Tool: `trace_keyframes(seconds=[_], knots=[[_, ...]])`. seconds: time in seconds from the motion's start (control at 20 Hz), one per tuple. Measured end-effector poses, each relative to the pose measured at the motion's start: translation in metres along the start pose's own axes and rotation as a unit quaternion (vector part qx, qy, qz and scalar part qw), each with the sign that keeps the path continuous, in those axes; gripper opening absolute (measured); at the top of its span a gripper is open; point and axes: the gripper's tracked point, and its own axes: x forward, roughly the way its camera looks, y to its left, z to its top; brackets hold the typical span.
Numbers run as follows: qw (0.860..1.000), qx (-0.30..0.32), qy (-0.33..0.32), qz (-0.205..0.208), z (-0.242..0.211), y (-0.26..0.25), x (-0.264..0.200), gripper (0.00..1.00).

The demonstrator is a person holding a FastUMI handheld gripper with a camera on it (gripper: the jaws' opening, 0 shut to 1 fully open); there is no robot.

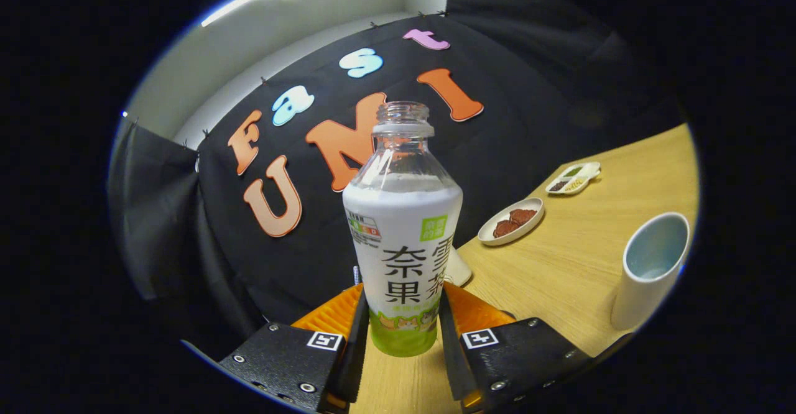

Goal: Take the bottle from table, then pour the juice into the cup, finally place the bottle on the coaster

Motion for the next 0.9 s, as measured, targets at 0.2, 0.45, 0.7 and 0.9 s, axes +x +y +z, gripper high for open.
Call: trace_keyframes(seconds=[0.2, 0.45, 0.7, 0.9], knots=[[0.994, -0.110, -0.003, 0.000, 0.007, 0.006, 0.024, 0.55], [0.972, -0.232, 0.040, -0.008, -0.011, 0.012, 0.047, 0.55], [0.962, -0.261, 0.078, -0.023, -0.035, -0.006, 0.067, 0.56], [0.958, -0.261, 0.111, -0.045, -0.049, -0.030, 0.072, 0.56]])
